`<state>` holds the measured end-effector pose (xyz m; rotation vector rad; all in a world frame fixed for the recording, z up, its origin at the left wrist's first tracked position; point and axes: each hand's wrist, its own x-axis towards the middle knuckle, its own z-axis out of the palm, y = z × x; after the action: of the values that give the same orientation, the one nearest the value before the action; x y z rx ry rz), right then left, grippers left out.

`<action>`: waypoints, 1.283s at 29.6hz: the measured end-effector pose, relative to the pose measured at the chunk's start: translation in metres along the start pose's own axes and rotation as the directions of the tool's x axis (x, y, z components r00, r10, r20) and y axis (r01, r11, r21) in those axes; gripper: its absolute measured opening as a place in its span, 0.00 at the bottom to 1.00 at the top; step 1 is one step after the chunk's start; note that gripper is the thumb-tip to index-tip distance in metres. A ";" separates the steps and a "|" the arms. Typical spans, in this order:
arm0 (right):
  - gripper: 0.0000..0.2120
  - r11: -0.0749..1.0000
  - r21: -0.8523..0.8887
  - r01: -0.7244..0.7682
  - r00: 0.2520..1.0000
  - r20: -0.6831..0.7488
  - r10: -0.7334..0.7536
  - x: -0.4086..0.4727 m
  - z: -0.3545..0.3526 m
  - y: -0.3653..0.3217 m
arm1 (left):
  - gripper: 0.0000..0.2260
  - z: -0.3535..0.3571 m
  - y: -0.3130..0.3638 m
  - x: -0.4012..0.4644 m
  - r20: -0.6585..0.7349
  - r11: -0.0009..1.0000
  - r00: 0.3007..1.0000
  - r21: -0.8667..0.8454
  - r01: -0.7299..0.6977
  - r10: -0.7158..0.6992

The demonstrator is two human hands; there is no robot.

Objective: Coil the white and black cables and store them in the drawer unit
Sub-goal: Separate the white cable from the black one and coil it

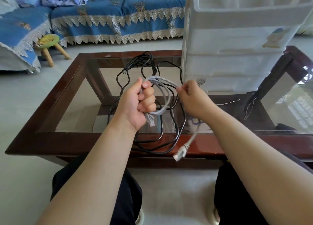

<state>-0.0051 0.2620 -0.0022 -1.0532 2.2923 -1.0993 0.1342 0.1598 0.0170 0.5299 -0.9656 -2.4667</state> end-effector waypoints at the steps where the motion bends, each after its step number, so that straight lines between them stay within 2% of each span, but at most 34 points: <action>1: 0.06 0.998 0.034 0.044 0.998 -0.041 -0.042 -0.001 0.004 -0.001 | 0.19 -0.003 0.002 0.002 -0.038 0.997 0.999 -0.071 -0.039 0.036; 5: 0.09 0.978 0.104 0.181 0.979 -0.114 -0.170 -0.006 0.009 -0.007 | 0.19 -0.019 0.015 0.009 -0.141 0.918 0.987 -0.375 -0.126 0.078; 8: 0.11 0.966 0.074 0.247 0.963 -0.133 -0.236 -0.010 0.007 -0.010 | 0.19 -0.026 0.021 0.010 -0.173 0.877 0.981 -0.456 -0.155 0.083; 10: 0.06 0.960 0.028 0.280 0.952 -0.138 -0.274 -0.010 0.004 -0.009 | 0.18 -0.028 0.023 0.010 -0.168 0.878 0.982 -0.452 -0.155 0.087; 12: 0.10 0.958 0.117 0.263 0.964 -0.079 -0.255 -0.009 0.000 -0.009 | 0.17 -0.029 0.024 0.009 -0.142 0.895 0.985 -0.420 -0.149 0.097; 14: 0.14 0.960 0.207 0.186 0.980 0.030 -0.197 -0.006 -0.003 -0.008 | 0.17 -0.027 0.024 0.007 -0.084 0.919 0.991 -0.373 -0.127 0.103; 16: 0.16 0.976 0.143 0.163 0.981 0.082 -0.176 -0.003 -0.006 -0.004 | 0.17 -0.024 0.024 0.004 -0.019 0.942 0.994 -0.320 -0.104 0.104; 18: 0.13 0.983 0.008 0.181 0.981 0.063 -0.181 -0.001 -0.004 0.000 | 0.17 -0.022 0.025 0.002 0.012 0.953 0.994 -0.286 -0.097 0.105; 20: 0.09 0.970 -0.119 0.213 0.977 0.033 -0.211 0.000 -0.002 0.002 | 0.17 -0.022 0.026 0.002 0.002 0.954 0.994 -0.282 -0.103 0.108; 23: 0.15 0.949 -0.170 0.267 0.963 0.003 -0.270 -0.001 0.002 0.000 | 0.18 -0.022 0.027 0.001 -0.065 0.952 0.988 -0.266 -0.152 0.140; 25: 0.16 0.951 -0.135 0.277 0.960 0.075 -0.269 -0.006 0.003 -0.006 | 0.18 -0.019 0.024 0.000 -0.124 0.970 0.980 -0.167 -0.176 0.156; 27: 0.14 0.953 -0.076 0.294 0.946 0.164 -0.279 -0.013 0.005 -0.011 | 0.18 -0.014 0.019 0.000 -0.179 0.987 0.971 0.010 -0.160 0.160; 30: 0.17 0.955 -0.005 0.296 0.923 0.259 -0.285 -0.021 0.010 -0.019 | 0.17 -0.005 0.005 -0.003 -0.157 0.940 0.964 0.300 -0.160 0.215; 34: 0.24 0.951 0.296 0.087 0.905 0.376 -0.199 -0.025 0.015 -0.023 | 0.16 0.007 -0.010 -0.006 -0.103 0.913 0.975 0.382 -0.143 0.195; 36: 0.21 0.939 0.332 0.087 0.903 0.371 -0.215 -0.026 0.016 -0.022 | 0.19 0.008 -0.015 -0.005 -0.126 0.890 0.973 0.441 -0.118 0.191; 38: 0.11 0.932 0.333 0.144 0.913 0.318 -0.255 -0.026 0.018 -0.021 | 0.21 0.010 -0.020 -0.007 -0.149 0.829 0.969 0.553 -0.082 0.195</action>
<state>0.0325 0.2645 0.0037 -1.2635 1.6970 -1.1793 0.1302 0.1822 0.0116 0.8354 -1.5658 -1.9403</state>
